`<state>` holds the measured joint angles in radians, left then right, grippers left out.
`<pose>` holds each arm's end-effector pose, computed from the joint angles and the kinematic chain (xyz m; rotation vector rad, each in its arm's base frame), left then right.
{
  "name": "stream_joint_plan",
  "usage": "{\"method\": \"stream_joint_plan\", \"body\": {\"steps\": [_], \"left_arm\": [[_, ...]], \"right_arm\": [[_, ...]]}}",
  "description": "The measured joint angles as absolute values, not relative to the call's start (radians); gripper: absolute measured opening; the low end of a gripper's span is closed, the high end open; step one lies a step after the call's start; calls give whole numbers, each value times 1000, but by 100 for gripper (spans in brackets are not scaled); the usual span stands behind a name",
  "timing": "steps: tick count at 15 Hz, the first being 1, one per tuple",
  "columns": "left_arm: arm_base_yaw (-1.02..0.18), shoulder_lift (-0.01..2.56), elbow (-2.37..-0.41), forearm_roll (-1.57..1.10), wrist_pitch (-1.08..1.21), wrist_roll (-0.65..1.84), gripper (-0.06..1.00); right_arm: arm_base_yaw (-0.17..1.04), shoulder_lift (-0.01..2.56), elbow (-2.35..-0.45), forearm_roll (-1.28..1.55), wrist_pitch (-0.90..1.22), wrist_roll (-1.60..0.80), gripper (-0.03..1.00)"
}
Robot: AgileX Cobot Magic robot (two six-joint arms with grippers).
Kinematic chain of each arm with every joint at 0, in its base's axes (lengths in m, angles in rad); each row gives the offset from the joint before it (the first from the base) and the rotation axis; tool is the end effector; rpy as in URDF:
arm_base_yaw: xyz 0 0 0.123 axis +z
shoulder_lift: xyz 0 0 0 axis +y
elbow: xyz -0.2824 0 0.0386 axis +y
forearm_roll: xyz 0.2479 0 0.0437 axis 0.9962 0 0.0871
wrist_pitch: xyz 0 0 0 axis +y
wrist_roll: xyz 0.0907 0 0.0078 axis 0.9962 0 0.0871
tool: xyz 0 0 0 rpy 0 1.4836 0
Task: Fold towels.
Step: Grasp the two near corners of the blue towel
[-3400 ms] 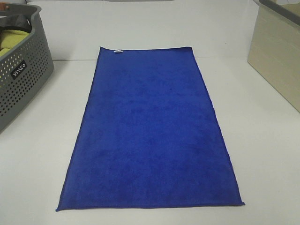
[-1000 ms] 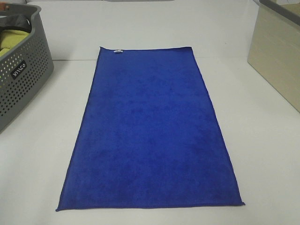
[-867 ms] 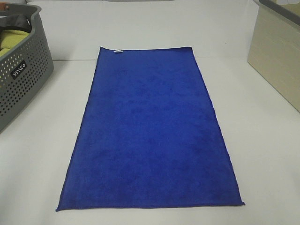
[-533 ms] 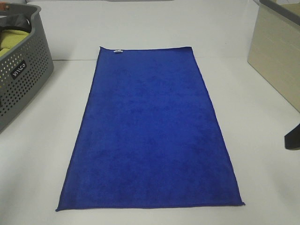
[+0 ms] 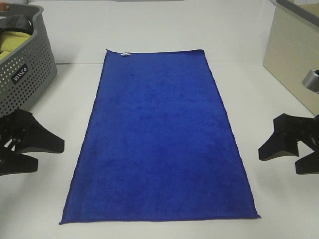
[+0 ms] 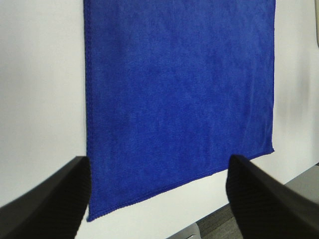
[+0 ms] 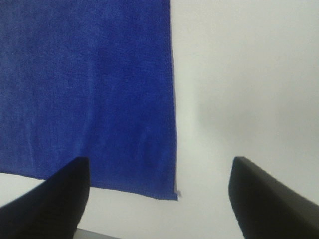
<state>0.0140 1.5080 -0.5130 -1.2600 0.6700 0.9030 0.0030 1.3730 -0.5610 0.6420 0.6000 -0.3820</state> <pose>0.2234 -0.0508 0.1563 -0.2019 2.6551 -0.9374 0.2134 0.0315 0.1770 0.1492 2.7800 0.5249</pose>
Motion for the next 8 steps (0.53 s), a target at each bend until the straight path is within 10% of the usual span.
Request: {"method": "stream_joint_plan", "body": {"steps": [8], "left_arm": [[2, 1772, -515, -1398, 650, 1119, 72]], "right_arm": [[3, 1630, -563, 862, 526, -651, 73]]}}
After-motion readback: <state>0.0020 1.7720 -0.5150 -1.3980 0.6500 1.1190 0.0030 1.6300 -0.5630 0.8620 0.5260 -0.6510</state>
